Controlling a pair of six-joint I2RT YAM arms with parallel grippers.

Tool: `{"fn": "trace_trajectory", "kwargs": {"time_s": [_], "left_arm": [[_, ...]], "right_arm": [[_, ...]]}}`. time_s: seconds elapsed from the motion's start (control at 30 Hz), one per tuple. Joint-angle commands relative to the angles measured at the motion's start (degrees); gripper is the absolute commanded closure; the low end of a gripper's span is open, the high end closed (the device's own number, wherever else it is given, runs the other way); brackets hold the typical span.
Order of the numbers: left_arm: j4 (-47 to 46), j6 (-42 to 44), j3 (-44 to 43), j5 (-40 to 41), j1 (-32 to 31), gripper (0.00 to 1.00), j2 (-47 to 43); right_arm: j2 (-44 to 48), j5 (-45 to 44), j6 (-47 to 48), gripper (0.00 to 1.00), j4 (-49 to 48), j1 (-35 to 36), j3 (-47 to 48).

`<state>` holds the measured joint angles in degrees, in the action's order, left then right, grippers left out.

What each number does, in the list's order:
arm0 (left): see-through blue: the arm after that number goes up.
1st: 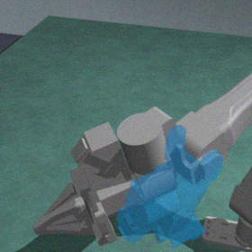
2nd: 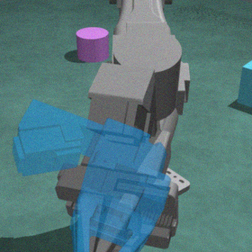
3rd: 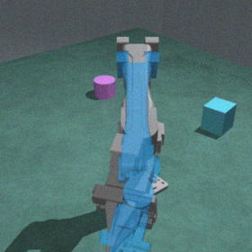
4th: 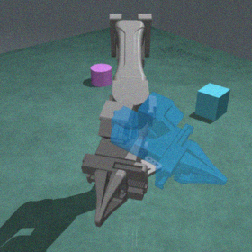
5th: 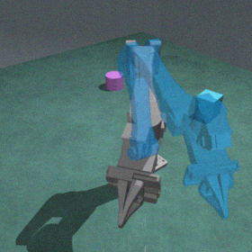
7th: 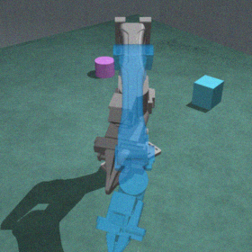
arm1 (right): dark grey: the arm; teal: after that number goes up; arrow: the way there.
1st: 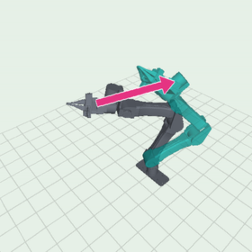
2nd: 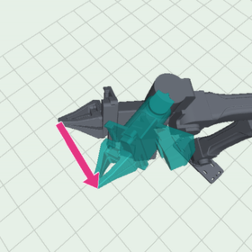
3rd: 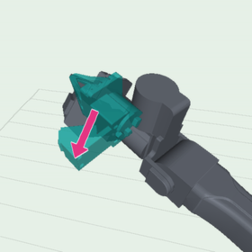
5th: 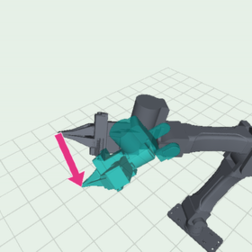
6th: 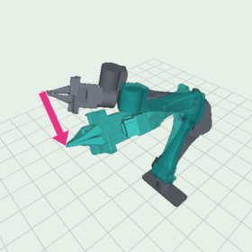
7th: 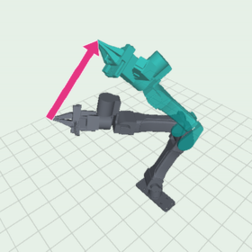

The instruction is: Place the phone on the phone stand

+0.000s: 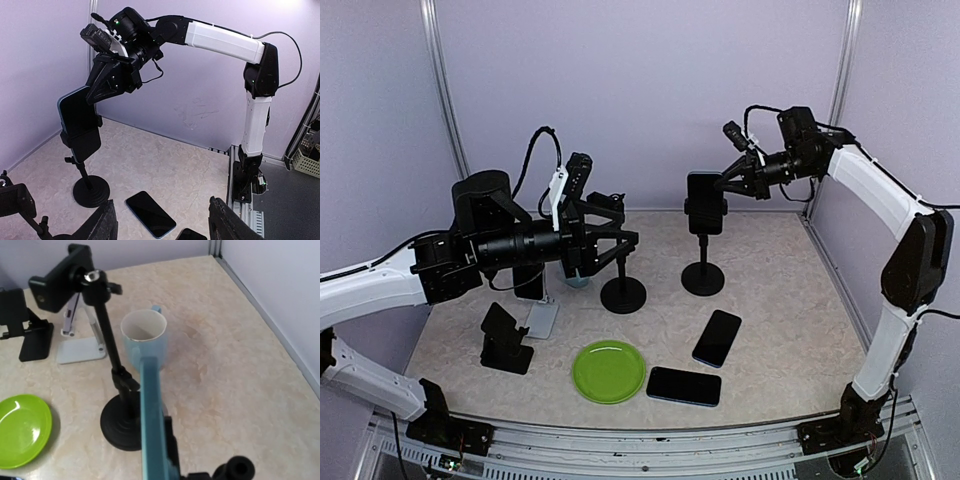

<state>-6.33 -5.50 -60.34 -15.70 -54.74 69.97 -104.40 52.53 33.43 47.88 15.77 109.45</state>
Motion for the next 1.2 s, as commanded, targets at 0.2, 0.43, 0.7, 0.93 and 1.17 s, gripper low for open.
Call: {"fn": "trace_trajectory", "kwargs": {"time_s": [0.2, 0.43, 0.7, 0.93, 1.17], "left_arm": [[1.74, -0.06, -0.08, 7.39, 0.05, 0.34, -1.51], [2.88, -0.05, 0.04, 11.58, 0.40, 0.31, -2.82], [3.69, -0.42, 0.00, 13.81, 0.60, 0.31, -2.91], [2.62, -0.50, 4.49, 32.91, 0.06, 0.14, -4.52], [1.70, 2.06, 10.35, 44.45, -3.20, 0.01, -6.11]], "right_arm": [[5.71, 1.14, -1.27, 0.82, -6.05, -0.43, -4.94], [7.48, 1.54, -2.18, 0.64, -5.93, -0.47, -5.59], [10.96, 0.38, -2.26, 0.46, -4.41, -0.48, -5.95], [18.21, 0.41, -6.12, 0.40, -3.14, -0.46, -8.69], [37.24, 7.74, -5.98, 0.35, -8.86, -0.16, -30.95]]}}
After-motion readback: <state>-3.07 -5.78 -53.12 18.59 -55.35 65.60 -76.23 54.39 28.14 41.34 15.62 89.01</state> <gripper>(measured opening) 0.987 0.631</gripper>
